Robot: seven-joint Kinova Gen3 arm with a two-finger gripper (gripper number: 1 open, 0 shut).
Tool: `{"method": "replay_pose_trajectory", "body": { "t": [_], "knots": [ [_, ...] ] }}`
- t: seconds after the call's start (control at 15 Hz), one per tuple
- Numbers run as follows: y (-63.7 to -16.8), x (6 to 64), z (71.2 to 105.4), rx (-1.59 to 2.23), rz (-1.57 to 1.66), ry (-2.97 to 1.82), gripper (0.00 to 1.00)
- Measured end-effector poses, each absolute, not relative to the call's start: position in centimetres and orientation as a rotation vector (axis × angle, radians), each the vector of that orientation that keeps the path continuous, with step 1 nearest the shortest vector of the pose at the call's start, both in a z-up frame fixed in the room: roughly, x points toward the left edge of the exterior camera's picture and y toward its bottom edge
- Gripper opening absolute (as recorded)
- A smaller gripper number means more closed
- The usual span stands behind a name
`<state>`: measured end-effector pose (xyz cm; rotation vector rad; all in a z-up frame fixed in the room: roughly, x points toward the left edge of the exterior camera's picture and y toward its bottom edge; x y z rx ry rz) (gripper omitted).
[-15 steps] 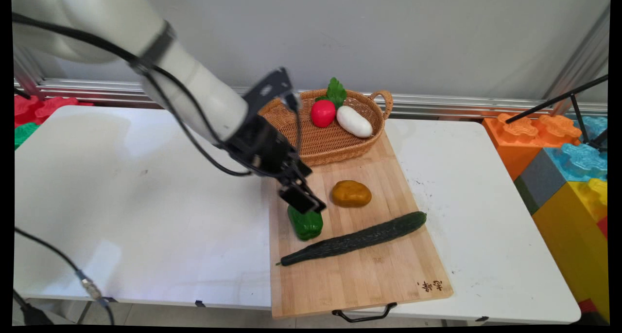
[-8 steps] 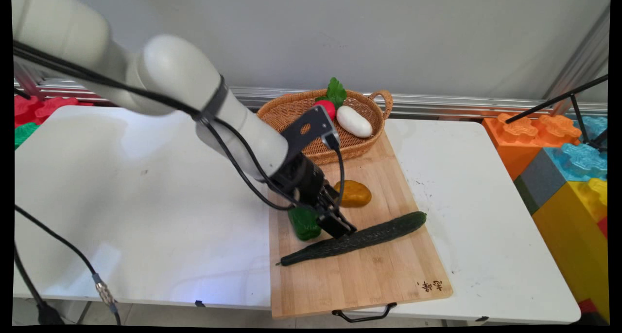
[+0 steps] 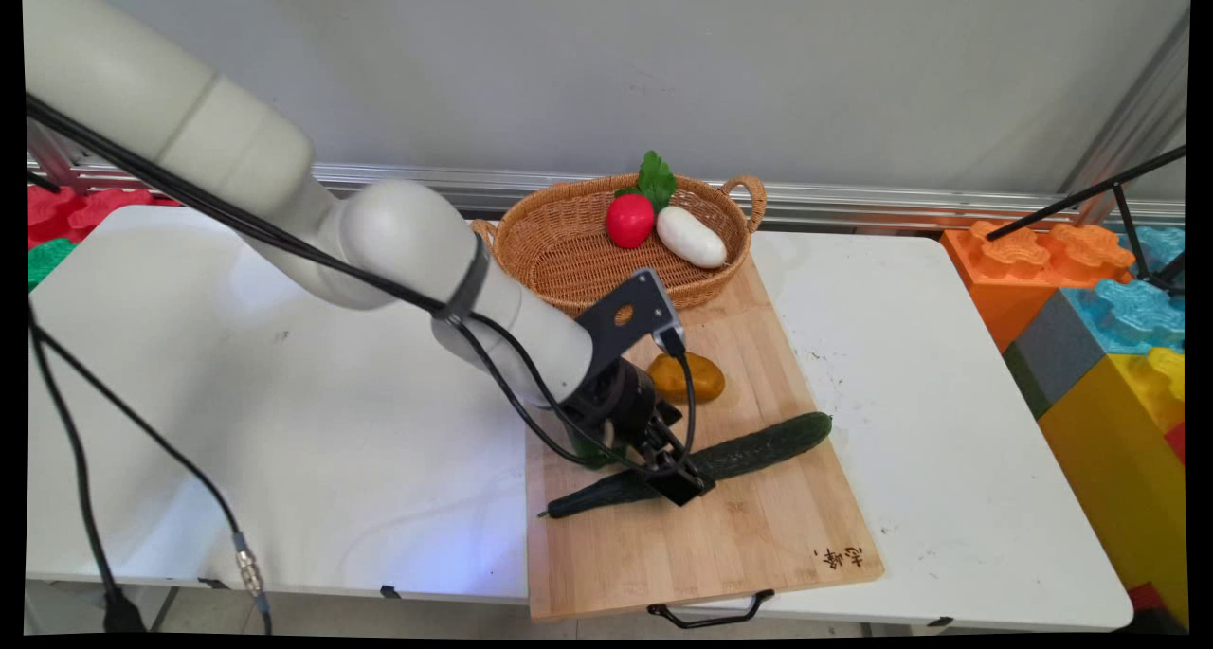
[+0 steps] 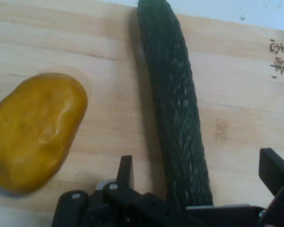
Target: Pick up the cucumber from the cutting board, then place the picked object in the vegetable basket
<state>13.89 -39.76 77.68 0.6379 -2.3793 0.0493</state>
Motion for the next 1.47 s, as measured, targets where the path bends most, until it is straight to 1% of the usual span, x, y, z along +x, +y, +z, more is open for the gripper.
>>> {"method": "replay_pose_trajectory", "body": {
  "t": [0.47, 0.73, 0.8, 1.2, 1.47],
  "knots": [
    [-39.8, 12.5, 75.0, 0.619, 0.067, -2.385, 1.00],
    [-39.8, 12.1, 74.2, 0.609, 0.076, -2.395, 1.00],
    [-39.8, 12.0, 74.1, 0.605, 0.079, -2.398, 0.00],
    [-40.1, 11.6, 74.2, 0.610, 0.097, -2.400, 0.00],
    [-40.0, 11.5, 76.8, 0.626, 0.074, -2.372, 0.00]
  ]
}}
